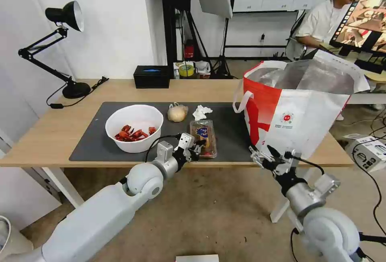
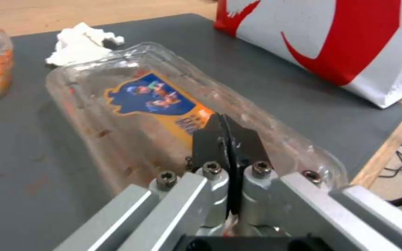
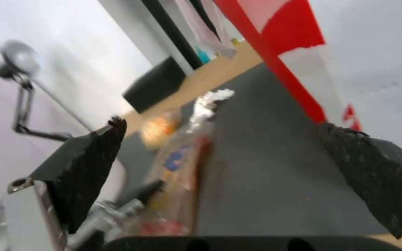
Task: Pick up the trash from the table and place it into the takeout bag.
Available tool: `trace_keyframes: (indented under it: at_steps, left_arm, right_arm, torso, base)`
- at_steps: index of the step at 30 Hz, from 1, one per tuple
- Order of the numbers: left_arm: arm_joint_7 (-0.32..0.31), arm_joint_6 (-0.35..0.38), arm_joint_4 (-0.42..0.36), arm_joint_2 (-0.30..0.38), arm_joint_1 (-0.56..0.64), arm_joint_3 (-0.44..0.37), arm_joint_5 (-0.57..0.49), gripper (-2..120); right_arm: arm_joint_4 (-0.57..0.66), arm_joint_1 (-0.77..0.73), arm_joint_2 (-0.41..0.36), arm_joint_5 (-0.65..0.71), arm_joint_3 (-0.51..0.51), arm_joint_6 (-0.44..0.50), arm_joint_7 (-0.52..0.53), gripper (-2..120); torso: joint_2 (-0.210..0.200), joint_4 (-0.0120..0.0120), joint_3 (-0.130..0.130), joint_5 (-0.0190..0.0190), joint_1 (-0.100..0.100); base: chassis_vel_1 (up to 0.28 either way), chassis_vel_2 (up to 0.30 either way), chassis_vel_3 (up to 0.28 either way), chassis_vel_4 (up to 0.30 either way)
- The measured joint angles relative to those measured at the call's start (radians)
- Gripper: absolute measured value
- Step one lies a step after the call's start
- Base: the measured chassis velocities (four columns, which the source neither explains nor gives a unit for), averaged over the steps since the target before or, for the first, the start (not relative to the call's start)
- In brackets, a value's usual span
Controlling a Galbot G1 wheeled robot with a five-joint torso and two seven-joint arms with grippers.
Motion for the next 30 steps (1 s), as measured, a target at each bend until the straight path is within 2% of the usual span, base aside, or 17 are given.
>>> trace_keyframes:
  at_steps: [2, 3, 4, 6, 10, 14, 24, 30]
  left_arm:
    - [0.0, 0.0, 0.0, 0.0, -0.001, 0.0, -0.001, 0]
    - [0.0, -0.001, 0.0, -0.001, 0.001, 0.0, -0.002, 0]
    - [0.0, -0.001, 0.0, -0.001, 0.001, 0.0, -0.002, 0]
    - [-0.002, -0.003, 0.001, -0.002, 0.009, -0.006, -0.002, 0]
    - [-0.003, -0.004, 0.005, 0.0, 0.02, -0.015, -0.002, 0]
    - [-0.003, -0.006, 0.006, 0.001, 0.027, -0.021, -0.002, 0]
    - [-0.006, -0.007, 0.013, -0.001, 0.028, -0.02, -0.006, 0]
    - [-0.011, -0.009, 0.015, 0.003, 0.03, -0.016, -0.009, 0]
  right_arm:
    - [-0.002, 0.011, -0.001, 0.021, -0.004, -0.004, 0.006, 100]
    - [-0.015, 0.057, -0.006, 0.089, -0.019, -0.019, 0.029, 100]
    - [-0.015, 0.057, -0.006, 0.089, -0.019, -0.019, 0.029, 100]
    - [-0.045, 0.122, -0.017, 0.19, -0.045, -0.041, 0.059, 100]
    - [-0.087, 0.196, -0.033, 0.293, -0.069, -0.069, 0.09, 100]
    - [-0.135, 0.264, -0.045, 0.353, -0.102, -0.101, 0.113, 100]
    - [-0.227, 0.423, -0.034, 0.389, -0.188, -0.214, 0.197, 100]
    - [-0.298, 0.526, 0.011, 0.387, -0.247, -0.314, 0.288, 100]
  torso:
    - [0.0, -0.0001, 0.0, 0.0001, 0.0]
    - [0.0, 0.0003, 0.0, 0.0003, 0.0]
    - [0.0, 0.0003, 0.0, 0.0003, 0.0]
    - [0.0, 0.0005, 0.0, 0.0002, 0.0]
    - [0.0, 0.0005, 0.0, 0.0002, 0.0]
    - [0.0, 0.0004, 0.0, 0.0002, 0.0]
    - [0.0, 0.0005, 0.0, 0.0001, 0.0]
    - [0.0, 0.0004, 0.0, 0.0, 0.0]
  base:
    - [0.0, 0.0, 0.0, 0.0]
    - [0.0, 0.0, 0.0, 0.0]
    - [0.0, 0.0, 0.0, 0.0]
    - [0.0, 0.0, 0.0, 0.0]
    - [0.0, 0.0, 0.0, 0.0]
    - [0.0, 0.0, 0.0, 0.0]
    - [0.0, 0.0, 0.0, 0.0]
    - [0.0, 0.0, 0.0, 0.0]
